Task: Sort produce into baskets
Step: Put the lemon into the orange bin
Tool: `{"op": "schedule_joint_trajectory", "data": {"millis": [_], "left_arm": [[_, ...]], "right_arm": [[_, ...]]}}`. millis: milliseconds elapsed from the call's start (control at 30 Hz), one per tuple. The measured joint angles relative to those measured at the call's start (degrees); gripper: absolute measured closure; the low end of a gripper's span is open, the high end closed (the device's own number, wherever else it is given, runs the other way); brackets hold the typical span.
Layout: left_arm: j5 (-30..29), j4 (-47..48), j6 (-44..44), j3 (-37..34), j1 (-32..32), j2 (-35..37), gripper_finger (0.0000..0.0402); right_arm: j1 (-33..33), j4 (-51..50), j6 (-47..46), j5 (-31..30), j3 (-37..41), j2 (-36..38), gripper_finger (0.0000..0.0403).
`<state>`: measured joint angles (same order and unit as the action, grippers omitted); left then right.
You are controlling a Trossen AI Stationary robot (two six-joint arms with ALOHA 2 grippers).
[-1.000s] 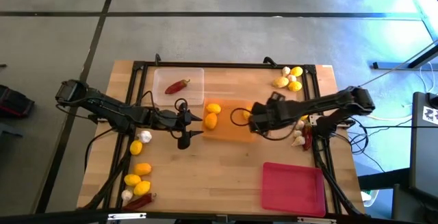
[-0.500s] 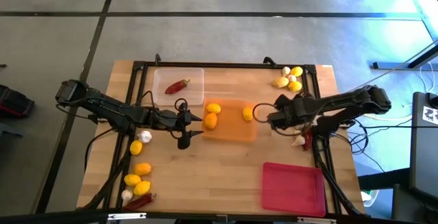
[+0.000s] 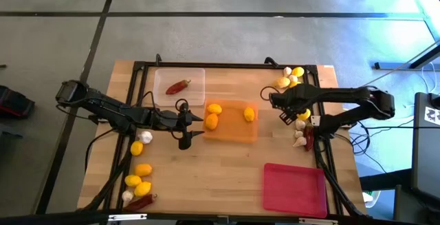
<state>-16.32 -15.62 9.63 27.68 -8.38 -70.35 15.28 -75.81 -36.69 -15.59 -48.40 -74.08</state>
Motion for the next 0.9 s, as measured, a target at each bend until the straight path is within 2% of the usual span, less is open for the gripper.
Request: {"op": "schedule_joint_trajectory", "data": {"millis": [233, 700, 900], "left_arm": [[0.0, 0.0, 0.0, 0.0, 0.0, 0.0, 0.0155], [0.0, 0.0, -0.4, 0.0, 0.0, 0.0, 0.0155], [0.0, 0.0, -0.8, 0.0, 0.0, 0.0, 0.0155]], "right_arm": [[8.2, -0.3, 4.2, 5.0, 4.5, -0.4, 0.0146], [17.2, 1.7, 12.4, 4.9, 9.9, -1.5, 0.0146], [18.3, 7.2, 13.6, 6.2, 9.7, -3.4, 0.0146]]}}
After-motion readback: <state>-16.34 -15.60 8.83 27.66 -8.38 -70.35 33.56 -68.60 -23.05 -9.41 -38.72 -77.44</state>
